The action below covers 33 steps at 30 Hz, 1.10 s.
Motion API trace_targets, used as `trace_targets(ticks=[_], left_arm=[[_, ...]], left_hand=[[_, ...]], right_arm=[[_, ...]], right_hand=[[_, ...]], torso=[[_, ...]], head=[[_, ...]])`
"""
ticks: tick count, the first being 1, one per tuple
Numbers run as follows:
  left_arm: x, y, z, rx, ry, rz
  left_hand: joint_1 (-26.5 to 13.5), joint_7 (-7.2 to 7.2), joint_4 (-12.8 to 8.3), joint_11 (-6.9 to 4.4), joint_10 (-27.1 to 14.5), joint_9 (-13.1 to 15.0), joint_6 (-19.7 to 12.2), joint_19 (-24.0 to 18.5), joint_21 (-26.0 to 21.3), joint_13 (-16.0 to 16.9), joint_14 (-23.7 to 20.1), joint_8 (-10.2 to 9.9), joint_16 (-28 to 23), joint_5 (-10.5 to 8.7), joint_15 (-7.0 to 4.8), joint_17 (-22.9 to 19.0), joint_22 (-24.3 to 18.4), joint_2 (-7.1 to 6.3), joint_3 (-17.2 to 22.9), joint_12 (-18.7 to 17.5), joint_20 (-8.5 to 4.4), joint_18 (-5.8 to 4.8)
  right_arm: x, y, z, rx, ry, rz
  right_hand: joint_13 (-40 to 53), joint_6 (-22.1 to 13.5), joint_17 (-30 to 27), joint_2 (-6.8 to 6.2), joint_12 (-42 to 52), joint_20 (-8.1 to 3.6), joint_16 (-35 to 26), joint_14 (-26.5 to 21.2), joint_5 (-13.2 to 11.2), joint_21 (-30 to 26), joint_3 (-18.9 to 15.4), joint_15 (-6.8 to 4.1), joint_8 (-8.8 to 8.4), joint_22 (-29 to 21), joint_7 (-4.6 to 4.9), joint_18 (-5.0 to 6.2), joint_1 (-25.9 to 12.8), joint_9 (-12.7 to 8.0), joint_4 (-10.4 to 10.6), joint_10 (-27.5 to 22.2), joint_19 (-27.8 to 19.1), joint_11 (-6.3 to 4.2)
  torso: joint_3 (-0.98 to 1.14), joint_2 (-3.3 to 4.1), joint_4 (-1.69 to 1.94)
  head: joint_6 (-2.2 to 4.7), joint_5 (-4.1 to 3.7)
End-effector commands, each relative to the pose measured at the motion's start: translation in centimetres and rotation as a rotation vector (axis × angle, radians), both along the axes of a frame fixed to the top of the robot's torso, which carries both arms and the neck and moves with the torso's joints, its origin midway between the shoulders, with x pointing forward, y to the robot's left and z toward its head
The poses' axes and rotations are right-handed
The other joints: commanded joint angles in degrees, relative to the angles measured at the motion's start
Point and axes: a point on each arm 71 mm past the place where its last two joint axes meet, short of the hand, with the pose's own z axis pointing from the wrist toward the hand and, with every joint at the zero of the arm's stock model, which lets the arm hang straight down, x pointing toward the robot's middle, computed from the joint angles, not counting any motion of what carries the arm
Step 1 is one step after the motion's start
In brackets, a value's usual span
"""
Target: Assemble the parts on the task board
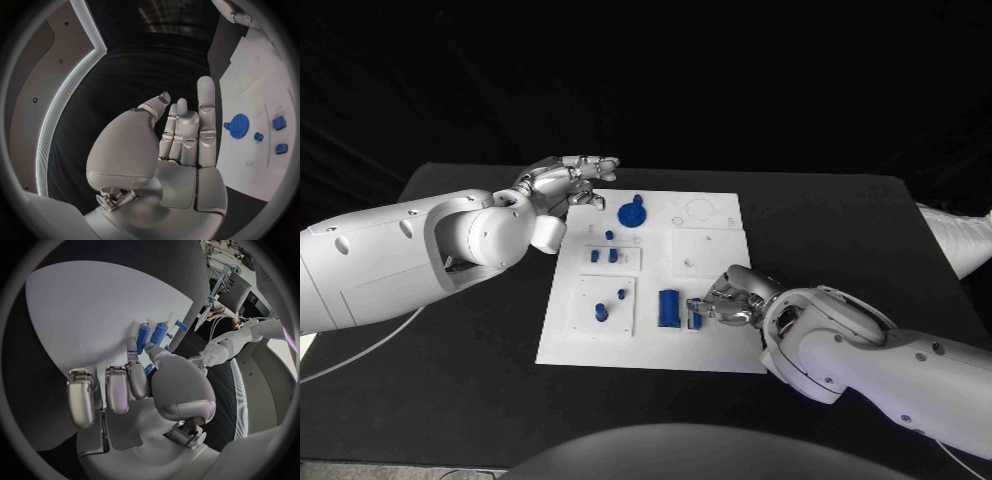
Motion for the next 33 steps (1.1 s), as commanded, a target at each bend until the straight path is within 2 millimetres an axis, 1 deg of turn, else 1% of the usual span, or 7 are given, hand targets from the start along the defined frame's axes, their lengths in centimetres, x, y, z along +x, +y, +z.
trace_targets(ticks=[1, 13, 17, 20, 24, 27, 33], left_arm=[[-0.05, -0.23, 0.13, -0.008, -0.009, -0.02], [-0.05, -0.22, 0.13, -0.005, -0.011, -0.02], [-0.04, -0.22, 0.13, -0.004, -0.012, -0.02], [-0.03, -0.22, 0.13, -0.004, -0.012, -0.02], [-0.03, -0.22, 0.13, -0.004, -0.012, -0.02], [-0.04, -0.21, 0.14, -0.004, -0.012, -0.02], [-0.05, -0.23, 0.14, -0.004, -0.013, -0.02]], left_hand=[[0.29, 0.01, -0.06, 0.01, -0.38, 0.08, -0.36, -0.28, -0.4, -0.05, -0.42, 0.24, -0.37, 0.19, -0.18, -0.05, -0.04, 0.08, 0.35, 0.07, 0.11, 0.57], [0.29, 0.01, -0.06, 0.01, -0.38, 0.08, -0.36, -0.28, -0.4, -0.05, -0.42, 0.24, -0.37, 0.19, -0.18, -0.05, -0.04, 0.08, 0.35, 0.07, 0.11, 0.57], [0.29, 0.01, -0.06, 0.01, -0.38, 0.08, -0.36, -0.28, -0.4, -0.05, -0.42, 0.24, -0.37, 0.19, -0.18, -0.05, -0.04, 0.08, 0.35, 0.07, 0.11, 0.57], [0.29, 0.01, -0.06, 0.01, -0.38, 0.08, -0.36, -0.28, -0.4, -0.05, -0.42, 0.24, -0.37, 0.19, -0.18, -0.05, -0.04, 0.08, 0.35, 0.07, 0.11, 0.57], [0.29, 0.01, -0.06, 0.01, -0.38, 0.08, -0.36, -0.28, -0.4, -0.05, -0.42, 0.24, -0.37, 0.19, -0.18, -0.05, -0.04, 0.08, 0.35, 0.07, 0.11, 0.57], [0.29, 0.01, -0.06, 0.01, -0.38, 0.08, -0.36, -0.28, -0.4, -0.05, -0.42, 0.24, -0.37, 0.19, -0.18, -0.05, -0.04, 0.08, 0.35, 0.07, 0.11, 0.57], [0.21, 0.05, -0.04, 0.05, -0.46, 0.09, -0.46, -0.42, -0.47, -0.11, -0.6, 0.35, -0.48, 0.18, -0.13, -0.23, -0.05, 0.07, 0.4, 0.14, 0.14, 0.56]], right_arm=[[-0.29, 0.4, -0.05, -0.008, 0.003, 0.03], [-0.34, 0.46, -0.02, -0.007, 0.004, 0.037], [-0.32, 0.43, -0.02, -0.007, 0.002, 0.036], [-0.28, 0.39, -0.03, -0.007, 0.0, 0.035], [-0.24, 0.32, -0.05, -0.009, -0.002, 0.034], [-0.24, 0.32, -0.04, -0.009, -0.002, 0.035], [-0.24, 0.3, -0.03, -0.008, -0.004, 0.034]], right_hand=[[6.69, 0.32, 5.75, 0.02, 0.38, -0.46, 0.2, 4.31, 0.13, 0.26, -0.06, -0.48, 0.34, 14.36, -0.05, -0.63, -0.53, 0.03, 0.18, 0.86, 5.79, -0.49], [6.68, 0.31, 5.76, -0.08, 0.34, -0.49, 0.2, 4.31, 0.03, 0.24, -0.18, -0.5, 0.38, 14.32, -0.08, -0.62, -0.58, 0.05, 0.19, 0.86, 5.78, -0.51], [6.7, 0.26, 5.7, -0.18, 0.29, -0.55, 0.15, 4.3, -0.75, 0.24, -0.67, -0.53, 0.51, 14.33, -0.07, -0.62, -1.07, 0.12, 0.59, 0.87, 5.78, -0.53], [6.72, 0.24, 5.69, -0.64, 0.21, -0.55, 0.13, 4.29, -2.4, 0.22, -2.05, -0.48, 0.69, 14.3, 0.03, -0.62, -2.59, 0.19, 1.78, 0.88, 5.77, -0.44], [6.8, 0.21, 5.69, -1.71, 0.11, -0.55, 0.1, 4.28, -4.09, 0.22, -6.25, -0.51, 1.0, 14.31, -0.08, -0.62, -6.06, 0.32, 4.98, 0.9, 5.77, -0.49], [6.9, 0.09, 5.71, -1.59, 0.1, -0.64, 0.09, 4.28, -6.05, 0.21, -8.71, -0.57, 1.21, 14.3, -0.14, -0.61, -6.53, 0.42, 6.54, 0.92, 5.77, -0.56], [6.99, -0.05, 5.74, -1.06, 0.05, -0.67, 0.09, 4.28, -6.6, 0.22, -10.89, -0.59, 1.44, 14.31, -0.16, -0.62, -6.29, 0.52, 7.99, 0.94, 5.77, -0.57]], torso=[[-0.02, 0.0, 0.03], [-0.03, -0.01, 0.04], [-0.04, -0.03, 0.03], [-0.04, -0.06, 0.04], [-0.03, -0.02, 0.02], [-0.01, 0.01, 0.01], [-0.03, -0.02, 0.02]], head=[[-0.04, -0.01], [-0.09, 0.1], [-0.13, 0.18], [-0.17, 0.15], [-0.15, 0.17], [-0.16, 0.14], [-0.14, 0.16]])
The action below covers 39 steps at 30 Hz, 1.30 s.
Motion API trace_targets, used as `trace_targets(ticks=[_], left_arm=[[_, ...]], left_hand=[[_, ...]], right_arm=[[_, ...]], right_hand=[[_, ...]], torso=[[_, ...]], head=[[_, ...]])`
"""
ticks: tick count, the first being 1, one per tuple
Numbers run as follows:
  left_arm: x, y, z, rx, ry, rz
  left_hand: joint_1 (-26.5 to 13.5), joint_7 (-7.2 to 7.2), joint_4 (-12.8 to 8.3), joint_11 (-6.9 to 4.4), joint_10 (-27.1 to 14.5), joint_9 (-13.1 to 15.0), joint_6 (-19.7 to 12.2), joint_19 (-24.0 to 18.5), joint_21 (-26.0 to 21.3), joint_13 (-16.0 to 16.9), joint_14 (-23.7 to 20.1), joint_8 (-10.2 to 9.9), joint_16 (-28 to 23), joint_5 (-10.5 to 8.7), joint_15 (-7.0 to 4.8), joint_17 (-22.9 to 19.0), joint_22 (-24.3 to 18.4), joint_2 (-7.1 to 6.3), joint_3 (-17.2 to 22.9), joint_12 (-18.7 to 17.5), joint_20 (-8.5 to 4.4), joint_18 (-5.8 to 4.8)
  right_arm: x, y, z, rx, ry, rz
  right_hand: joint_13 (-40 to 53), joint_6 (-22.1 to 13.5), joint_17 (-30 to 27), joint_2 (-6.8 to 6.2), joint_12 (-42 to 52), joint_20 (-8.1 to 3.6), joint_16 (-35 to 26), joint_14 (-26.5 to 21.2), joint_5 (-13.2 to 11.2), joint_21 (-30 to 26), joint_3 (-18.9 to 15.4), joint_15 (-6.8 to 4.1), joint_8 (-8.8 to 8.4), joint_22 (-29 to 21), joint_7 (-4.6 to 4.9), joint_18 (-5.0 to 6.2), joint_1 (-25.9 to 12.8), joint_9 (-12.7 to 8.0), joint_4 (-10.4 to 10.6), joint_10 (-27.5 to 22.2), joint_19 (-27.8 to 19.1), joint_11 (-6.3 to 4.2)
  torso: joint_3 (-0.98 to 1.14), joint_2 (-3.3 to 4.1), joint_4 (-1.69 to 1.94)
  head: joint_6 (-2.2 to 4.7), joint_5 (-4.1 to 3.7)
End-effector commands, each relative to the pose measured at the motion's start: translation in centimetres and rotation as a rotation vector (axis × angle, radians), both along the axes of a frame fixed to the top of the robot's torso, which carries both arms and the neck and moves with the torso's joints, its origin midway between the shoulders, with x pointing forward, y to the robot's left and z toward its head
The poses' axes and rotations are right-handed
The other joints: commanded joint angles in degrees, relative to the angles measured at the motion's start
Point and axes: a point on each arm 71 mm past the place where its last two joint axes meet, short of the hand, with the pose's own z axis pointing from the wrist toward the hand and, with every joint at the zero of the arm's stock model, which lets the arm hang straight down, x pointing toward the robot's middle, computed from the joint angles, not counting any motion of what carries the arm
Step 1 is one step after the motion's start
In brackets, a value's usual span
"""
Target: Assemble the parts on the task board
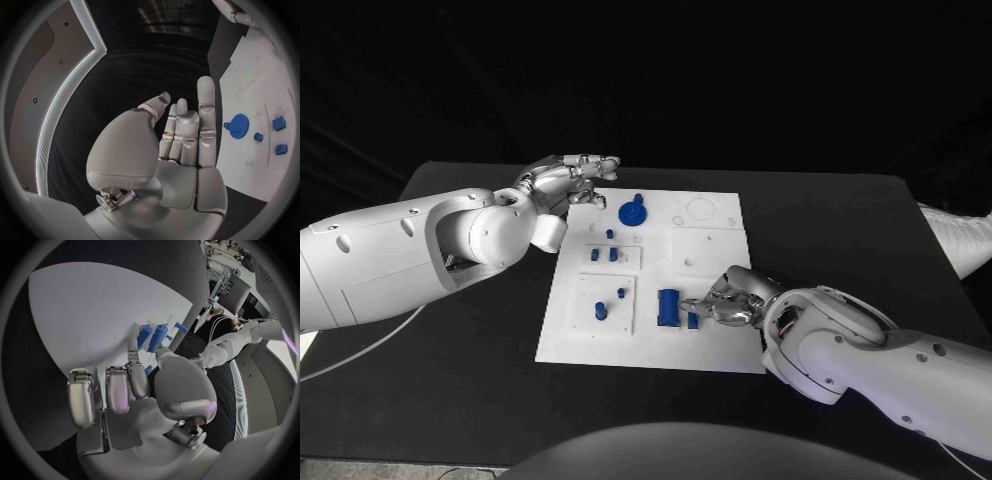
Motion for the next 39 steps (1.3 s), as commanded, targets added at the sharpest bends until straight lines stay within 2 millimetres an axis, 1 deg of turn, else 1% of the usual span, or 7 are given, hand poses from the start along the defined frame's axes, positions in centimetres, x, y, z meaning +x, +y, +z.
trace_targets(ticks=[1, 9, 13, 16, 21, 29, 39], left_arm=[[-0.1, -0.2, 0.1, -0.007, -0.012, -0.019], [0.0, -0.2, 0.1, -0.007, -0.011, -0.019], [0.0, -0.2, 0.1, -0.007, -0.011, -0.018], [0.0, -0.1, 0.1, -0.006, -0.011, -0.017], [0.0, 0.0, 0.1, -0.005, -0.011, -0.016], [0.1, 0.0, 0.1, 0.004, -0.015, -0.017], [0.1, 0.0, 0.1, 0.007, -0.014, -0.017]], left_hand=[[0.21, -0.03, -0.04, 0.05, -0.46, 0.09, -0.38, -0.42, -0.12, -0.05, -0.45, 0.37, -0.09, 0.18, 0.02, -0.05, -0.05, 0.07, 0.4, 0.14, 0.14, 0.56], [0.21, -0.03, -0.04, 0.05, -0.46, 0.09, -0.38, -0.42, -0.12, -0.05, -0.45, 0.37, -0.09, 0.18, 0.02, -0.05, -0.05, 0.07, 0.4, 0.14, 0.14, 0.56], [0.21, -0.03, -0.04, 0.05, -0.46, 0.09, -0.38, -0.42, -0.12, -0.05, -0.45, 0.37, -0.09, 0.18, 0.02, -0.05, -0.05, 0.07, 0.4, 0.14, 0.14, 0.56], [0.21, -0.03, -0.04, 0.05, -0.46, 0.09, -0.38, -0.42, -0.12, -0.05, -0.45, 0.37, -0.09, 0.18, 0.02, -0.05, -0.05, 0.07, 0.4, 0.14, 0.14, 0.56], [0.21, -0.03, -0.04, 0.05, -0.46, 0.09, -0.38, -0.42, -0.12, -0.05, -0.45, 0.37, -0.09, 0.18, 0.02, -0.05, -0.05, 0.07, 0.4, 0.14, 0.14, 0.56], [0.21, -0.03, -0.04, 0.05, -0.46, 0.09, -0.38, -0.42, -0.12, -0.05, -0.45, 0.37, -0.09, 0.18, 0.02, -0.05, -0.05, 0.07, 0.4, 0.14, 0.14, 0.56], [0.19, -0.02, -0.03, 0.06, -0.5, 0.1, -0.44, -0.52, -0.17, -0.1, -0.55, 0.48, -0.13, 0.19, 0.04, -0.11, -0.06, 0.14, 0.49, 0.22, 0.17, 0.56]], right_arm=[[-0.1, 0.2, 0.0, -0.001, -0.007, 0.022], [-0.2, 0.0, 0.1, 0.002, -0.012, 0.025], [-0.3, -0.4, 0.2, 0.013, -0.016, 0.045], [-0.3, -0.5, 0.3, 0.016, -0.016, 0.058], [-0.4, -0.7, 0.3, 0.019, -0.017, 0.063], [-0.2, -1.0, 0.1, 0.013, -0.017, 0.061], [-0.3, -1.1, -0.2, -0.018, 0.011, 0.082]], right_hand=[[6.96, -0.09, 5.67, 0.57, 0.04, -0.25, 0.06, 4.07, -0.25, 0.21, -0.85, -0.39, 0.39, 14.26, -0.15, -0.61, 0.16, 0.08, 0.21, 1.11, 5.77, -0.39], [7.11, -0.33, 5.72, 1.16, 0.02, -0.25, 0.06, 4.08, 0.63, 0.19, -2.63, -0.36, 0.67, 14.25, -0.17, -0.61, 3.33, 0.19, -0.24, 1.15, 5.76, -0.4], [6.82, -0.87, 5.48, 0.54, -0.78, -0.21, -0.15, 4.02, 0.02, -0.12, -3.43, -0.32, 0.74, 13.84, 0.02, -0.5, 8.27, 0.23, -3.26, 0.83, 5.64, -0.28], [6.65, -1.14, 5.38, 0.26, -1.26, -0.1, -0.25, 3.99, -1.34, -0.24, -4.28, -0.17, 0.76, 13.69, 0.2, -0.46, 9.77, 0.22, -4.29, 0.62, 5.59, -0.13], [6.63, -1.2, 5.41, 0.49, -1.35, -0.04, -0.25, 4.0, -2.02, -0.24, -4.75, -0.13, 0.81, 13.69, 0.24, -0.47, 10.14, 0.22, -4.48, 0.59, 5.59, -0.08], [6.7, -1.18, 5.47, 1.91, -1.32, 0.03, -0.22, 4.02, -1.96, -0.16, -5.97, -0.1, 0.96, 13.81, 0.23, -0.49, 9.38, 0.21, -3.48, 0.64, 5.62, -0.06], [6.8, -1.17, 5.54, 1.99, -1.15, 0.03, -0.18, 4.04, -1.95, -0.09, -6.39, -0.11, 1.02, 13.9, 0.18, -0.52, 9.54, 0.21, -3.48, 0.72, 5.65, -0.09]], torso=[[0.0, 0.02, 0.01], [0.03, -0.01, 0.01], [0.02, -0.04, -0.06], [0.04, 0.01, -0.08], [0.05, -0.05, -0.08], [0.04, 0.01, -0.02], [0.01, 0.05, 0.0]], head=[[0.0, -0.01], [0.06, -0.07], [0.19, -0.07], [0.3, -0.13], [0.39, -0.16], [0.56, -0.36], [0.41, -0.42]])
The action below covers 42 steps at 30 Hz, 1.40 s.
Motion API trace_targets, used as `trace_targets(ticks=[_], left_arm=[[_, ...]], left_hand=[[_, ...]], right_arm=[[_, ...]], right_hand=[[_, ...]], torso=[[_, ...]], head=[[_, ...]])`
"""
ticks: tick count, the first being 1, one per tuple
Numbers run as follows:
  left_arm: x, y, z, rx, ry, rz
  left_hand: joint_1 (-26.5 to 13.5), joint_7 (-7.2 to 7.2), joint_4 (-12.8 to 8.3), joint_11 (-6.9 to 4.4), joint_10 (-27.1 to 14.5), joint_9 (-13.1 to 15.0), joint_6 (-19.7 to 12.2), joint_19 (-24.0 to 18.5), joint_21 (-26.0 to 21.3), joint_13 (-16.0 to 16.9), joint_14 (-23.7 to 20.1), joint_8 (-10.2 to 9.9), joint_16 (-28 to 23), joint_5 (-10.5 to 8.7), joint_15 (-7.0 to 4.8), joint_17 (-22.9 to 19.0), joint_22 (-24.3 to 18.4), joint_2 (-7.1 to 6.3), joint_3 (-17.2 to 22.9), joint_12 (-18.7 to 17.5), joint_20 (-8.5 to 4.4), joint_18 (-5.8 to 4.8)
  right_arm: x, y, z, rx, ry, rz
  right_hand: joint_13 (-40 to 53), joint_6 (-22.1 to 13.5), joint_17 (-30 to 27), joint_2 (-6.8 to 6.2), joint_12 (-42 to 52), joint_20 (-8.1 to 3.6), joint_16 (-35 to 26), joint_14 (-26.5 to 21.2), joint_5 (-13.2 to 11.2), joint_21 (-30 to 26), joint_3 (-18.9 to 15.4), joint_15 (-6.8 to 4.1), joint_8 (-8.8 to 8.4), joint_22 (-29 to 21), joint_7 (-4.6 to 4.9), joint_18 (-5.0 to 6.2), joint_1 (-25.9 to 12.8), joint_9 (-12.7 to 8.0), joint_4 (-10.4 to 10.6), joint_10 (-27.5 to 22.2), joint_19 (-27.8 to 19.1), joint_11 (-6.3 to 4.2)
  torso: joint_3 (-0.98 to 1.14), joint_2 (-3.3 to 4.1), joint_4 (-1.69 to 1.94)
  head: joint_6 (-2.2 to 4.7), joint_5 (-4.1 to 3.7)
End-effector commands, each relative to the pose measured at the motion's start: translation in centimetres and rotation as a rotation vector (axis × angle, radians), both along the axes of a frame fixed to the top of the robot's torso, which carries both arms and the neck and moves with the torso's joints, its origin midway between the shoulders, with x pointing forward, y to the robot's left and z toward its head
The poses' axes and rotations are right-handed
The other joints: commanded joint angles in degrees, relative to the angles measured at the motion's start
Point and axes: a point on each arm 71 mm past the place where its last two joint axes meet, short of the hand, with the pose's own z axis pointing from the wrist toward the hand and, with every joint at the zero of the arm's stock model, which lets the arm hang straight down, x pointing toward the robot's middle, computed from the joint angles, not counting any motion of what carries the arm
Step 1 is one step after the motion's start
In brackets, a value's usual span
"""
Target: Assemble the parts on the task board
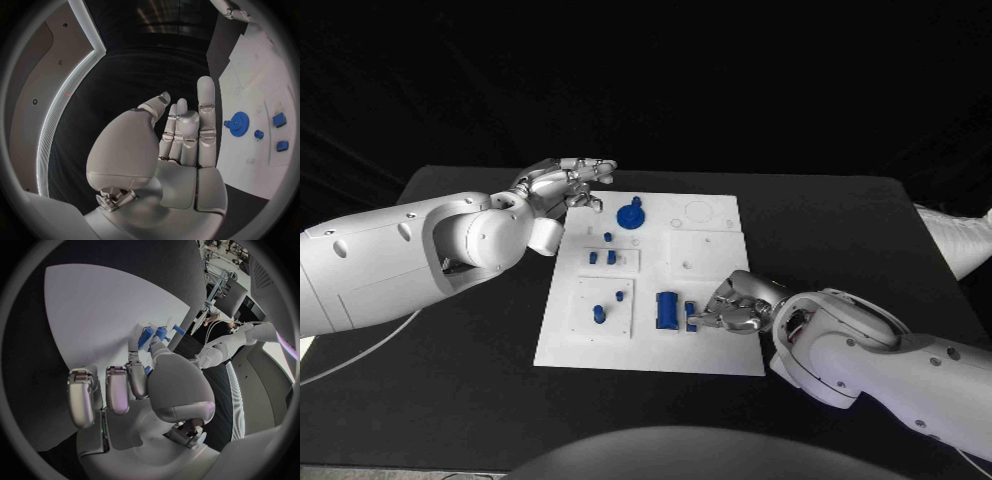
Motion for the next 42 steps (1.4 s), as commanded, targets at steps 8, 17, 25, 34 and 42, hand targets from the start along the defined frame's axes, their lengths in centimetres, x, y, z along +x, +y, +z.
trace_targets(ticks=[8, 17, 25, 34, 42], left_arm=[[0.0, -0.2, 0.1, -0.004, -0.008, -0.021], [0.0, -0.2, 0.1, -0.003, -0.007, -0.021], [0.0, -0.2, 0.1, -0.002, -0.007, -0.02], [0.0, -0.2, 0.1, -0.002, -0.007, -0.02], [0.0, -0.1, 0.1, -0.002, -0.007, -0.018]], left_hand=[[0.19, -0.02, -0.03, 0.06, -0.5, 0.08, -0.44, -0.48, -0.17, -0.11, -0.59, 0.43, -0.12, 0.19, 0.01, -0.13, -0.06, 0.14, 0.5, 0.22, 0.13, 0.56], [0.19, -0.02, -0.03, 0.06, -0.5, 0.08, -0.44, -0.48, -0.17, -0.11, -0.59, 0.43, -0.12, 0.19, 0.01, -0.13, -0.06, 0.14, 0.5, 0.22, 0.13, 0.56], [0.19, -0.02, -0.03, 0.06, -0.5, 0.08, -0.44, -0.48, -0.17, -0.11, -0.59, 0.43, -0.12, 0.19, 0.01, -0.13, -0.06, 0.14, 0.5, 0.22, 0.13, 0.56], [0.2, -0.01, -0.02, 0.07, -0.54, 0.08, -0.49, -0.54, -0.2, -0.16, -0.64, 0.53, -0.12, 0.2, 0.01, -0.15, -0.06, 0.22, 0.59, 0.29, 0.14, 0.57], [0.2, -0.01, -0.02, 0.07, -0.54, 0.08, -0.49, -0.54, -0.2, -0.16, -0.64, 0.53, -0.12, 0.2, 0.01, -0.15, -0.06, 0.22, 0.59, 0.29, 0.14, 0.57]], right_arm=[[-0.1, 0.2, -0.3, -0.023, 0.019, 0.036], [0.8, 0.0, -0.9, -0.042, 0.013, 0.017], [1.2, 0.0, -1.4, -0.057, 0.018, 0.024], [1.2, 0.3, -1.4, -0.049, 0.006, 0.033], [1.2, 0.3, -0.9, 0.023, -0.033, 0.013]], right_hand=[[6.75, -0.4, 5.57, 0.49, 0.01, 0.02, -0.18, 4.05, -0.03, -0.1, -0.63, -0.13, 0.41, 13.91, 0.02, -0.51, 0.67, 0.1, -0.29, 0.74, 5.65, -0.13], [7.0, -0.26, 5.73, 1.53, 0.45, -0.01, -0.07, 4.09, -0.11, 0.06, -0.78, -0.17, 0.57, 14.12, -0.05, -0.57, 1.25, 0.12, -0.36, 0.94, 5.71, -0.18], [7.22, -0.22, 5.95, 2.12, 0.76, -0.09, 0.07, 4.13, -2.14, 0.17, -1.24, -0.27, 0.81, 14.28, -0.18, -0.61, 3.7, 0.17, -1.88, 1.09, 5.76, -0.3], [7.35, -0.19, 6.09, 2.04, 0.97, -0.11, 0.16, 4.15, -2.42, 0.26, -1.62, -0.29, 0.89, 14.39, -0.22, -0.63, 4.27, 0.19, -2.28, 1.17, 5.79, -0.33], [7.36, -0.17, 6.11, 2.01, 0.85, -0.07, 0.15, 4.15, -2.37, 0.22, -5.12, -0.22, 1.03, 14.35, -0.11, -0.62, 0.86, 0.16, 0.48, 1.19, 5.78, -0.23]], torso=[[-0.02, 0.03, 0.12], [0.02, 0.13, 0.1], [-0.05, -0.05, 0.1], [-0.06, -0.13, 0.02], [-0.08, -0.09, 0.02]], head=[[-0.19, -0.05], [-0.35, 0.01], [-0.64, 0.22], [-0.67, 0.24], [-0.4, 0.24]])
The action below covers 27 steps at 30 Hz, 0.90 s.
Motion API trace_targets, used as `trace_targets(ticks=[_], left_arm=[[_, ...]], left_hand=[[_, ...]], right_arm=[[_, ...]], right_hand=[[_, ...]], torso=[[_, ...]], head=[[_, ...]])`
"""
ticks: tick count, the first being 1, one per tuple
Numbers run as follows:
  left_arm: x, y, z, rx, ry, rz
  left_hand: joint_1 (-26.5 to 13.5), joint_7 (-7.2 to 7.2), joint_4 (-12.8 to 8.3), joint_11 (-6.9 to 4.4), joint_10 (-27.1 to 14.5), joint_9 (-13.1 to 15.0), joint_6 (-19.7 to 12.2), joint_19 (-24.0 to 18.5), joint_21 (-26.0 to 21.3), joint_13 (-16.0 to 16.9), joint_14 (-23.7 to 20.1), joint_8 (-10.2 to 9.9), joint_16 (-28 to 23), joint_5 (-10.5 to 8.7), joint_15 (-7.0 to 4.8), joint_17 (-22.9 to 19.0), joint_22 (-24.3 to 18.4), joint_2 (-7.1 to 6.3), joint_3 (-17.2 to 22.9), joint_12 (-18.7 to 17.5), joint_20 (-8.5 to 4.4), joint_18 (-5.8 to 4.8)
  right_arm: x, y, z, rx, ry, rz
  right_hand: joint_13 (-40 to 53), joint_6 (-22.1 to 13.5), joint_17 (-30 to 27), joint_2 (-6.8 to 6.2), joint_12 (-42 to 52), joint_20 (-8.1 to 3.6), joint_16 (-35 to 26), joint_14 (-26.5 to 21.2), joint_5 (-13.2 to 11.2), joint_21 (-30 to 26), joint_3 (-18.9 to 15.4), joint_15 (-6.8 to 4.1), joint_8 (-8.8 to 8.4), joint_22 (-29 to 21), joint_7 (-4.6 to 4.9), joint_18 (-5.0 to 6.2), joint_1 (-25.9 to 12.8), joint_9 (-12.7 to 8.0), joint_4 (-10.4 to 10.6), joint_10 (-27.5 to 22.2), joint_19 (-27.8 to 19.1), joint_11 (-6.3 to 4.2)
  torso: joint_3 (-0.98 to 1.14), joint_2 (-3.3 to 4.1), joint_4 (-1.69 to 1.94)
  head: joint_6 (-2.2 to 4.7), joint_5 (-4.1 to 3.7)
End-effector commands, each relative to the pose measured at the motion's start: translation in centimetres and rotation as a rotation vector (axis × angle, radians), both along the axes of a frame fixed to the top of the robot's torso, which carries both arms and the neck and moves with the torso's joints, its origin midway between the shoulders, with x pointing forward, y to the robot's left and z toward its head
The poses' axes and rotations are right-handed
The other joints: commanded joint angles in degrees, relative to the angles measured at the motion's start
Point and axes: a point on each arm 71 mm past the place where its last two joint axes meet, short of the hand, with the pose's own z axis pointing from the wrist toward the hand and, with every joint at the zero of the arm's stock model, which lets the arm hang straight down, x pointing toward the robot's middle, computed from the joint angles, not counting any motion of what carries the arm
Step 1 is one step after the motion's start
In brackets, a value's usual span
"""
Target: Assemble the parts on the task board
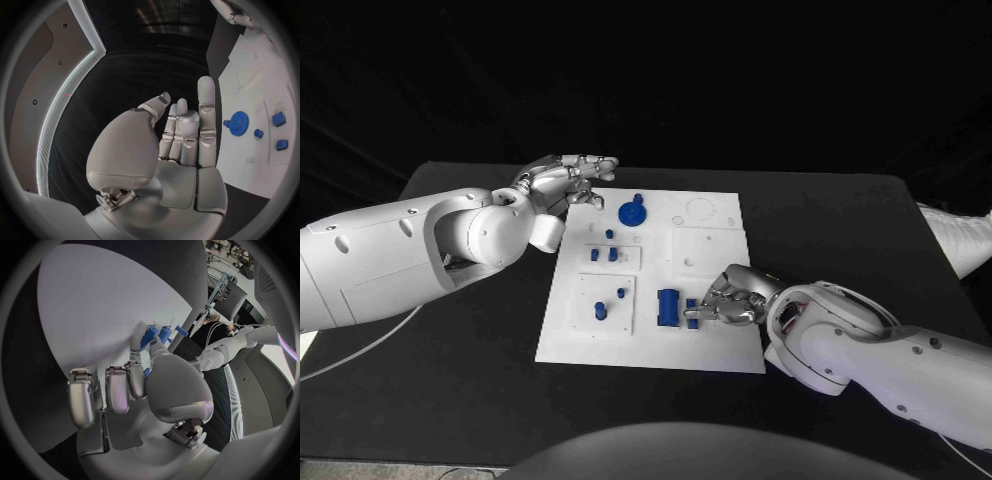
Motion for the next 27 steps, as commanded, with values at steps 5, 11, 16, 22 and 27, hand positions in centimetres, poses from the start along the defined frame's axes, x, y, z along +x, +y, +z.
trace_targets(ticks=[5, 11, 16, 22, 27], left_arm=[[0.0, -0.2, 0.1, -0.006, -0.008, -0.017], [0.0, -0.1, 0.1, -0.006, -0.008, -0.017], [-0.1, -0.1, 0.1, -0.005, -0.008, -0.016], [-0.1, -0.1, 0.1, -0.005, -0.008, -0.016], [0.0, 0.0, 0.1, -0.005, -0.008, -0.016]], left_hand=[[0.2, -0.01, -0.04, -0.15, -0.33, 0.05, -0.5, -0.37, -0.2, -0.05, -0.23, 0.22, -0.12, 0.2, 0.01, -0.09, -0.06, 0.22, 0.28, 0.29, -0.03, 0.57], [0.2, -0.01, -0.04, -0.15, -0.33, 0.05, -0.5, -0.37, -0.2, -0.05, -0.23, 0.22, -0.12, 0.2, 0.01, -0.09, -0.06, 0.22, 0.28, 0.29, -0.03, 0.57], [0.17, 0.0, -0.02, -0.14, -0.36, 0.05, -0.54, -0.39, -0.21, -0.08, -0.26, 0.28, -0.12, 0.2, 0.02, -0.09, -0.05, 0.25, 0.32, 0.33, -0.02, 0.57], [0.17, 0.0, -0.02, -0.14, -0.36, 0.05, -0.54, -0.39, -0.21, -0.08, -0.26, 0.28, -0.12, 0.2, 0.02, -0.09, -0.05, 0.25, 0.32, 0.33, -0.02, 0.57], [0.17, 0.0, -0.02, -0.14, -0.36, 0.05, -0.54, -0.39, -0.21, -0.08, -0.26, 0.28, -0.12, 0.2, 0.02, -0.09, -0.05, 0.25, 0.32, 0.33, -0.02, 0.57]], right_arm=[[-0.3, -0.2, 0.1, 0.05, -0.016, -0.014], [-0.5, -0.5, 0.1, 0.044, 0.0, -0.007], [-0.7, -0.9, 0.1, 0.033, 0.007, -0.005], [-1.0, -1.2, 0.1, 0.02, 0.018, 0.009], [-1.3, -1.1, 0.1, 0.02, 0.023, 0.019]], right_hand=[[7.13, -0.28, 6.2, -0.38, -0.53, -0.12, 0.2, 4.17, -0.27, 0.27, -3.75, -0.29, 0.08, 14.38, -0.11, -0.64, -3.85, -0.02, 2.92, 1.09, 5.8, -0.21], [7.12, -0.31, 6.15, -0.46, -0.58, -0.13, 0.16, 4.16, -0.23, 0.25, -4.19, -0.3, 0.12, 14.35, -0.13, -0.63, -3.59, -0.01, 2.96, 1.08, 5.79, -0.22], [7.15, -0.39, 6.14, -0.33, -0.59, -0.15, 0.14, 4.16, -0.19, 0.22, -4.69, -0.31, 0.2, 14.32, -0.14, -0.62, -2.17, 0.0, 2.42, 1.09, 5.78, -0.24], [7.17, -0.52, 6.08, -0.19, -0.66, -0.16, 0.07, 4.14, -0.19, 0.17, -4.9, -0.31, 0.31, 14.26, -0.09, -0.6, 1.23, 0.02, 0.36, 1.07, 5.76, -0.21], [7.18, -0.55, 6.08, -0.14, -0.68, -0.15, 0.06, 4.14, -0.2, 0.16, -5.01, -0.29, 0.34, 14.25, -0.06, -0.6, 1.94, 0.02, -0.16, 1.06, 5.76, -0.19]], torso=[[0.03, 0.07, -0.02], [0.01, 0.08, -0.04], [0.05, 0.08, -0.05], [0.02, 0.07, -0.01], [0.05, 0.07, -0.05]], head=[[0.18, -0.05], [0.21, -0.05], [0.17, -0.03], [0.05, -0.05], [0.08, -0.04]])
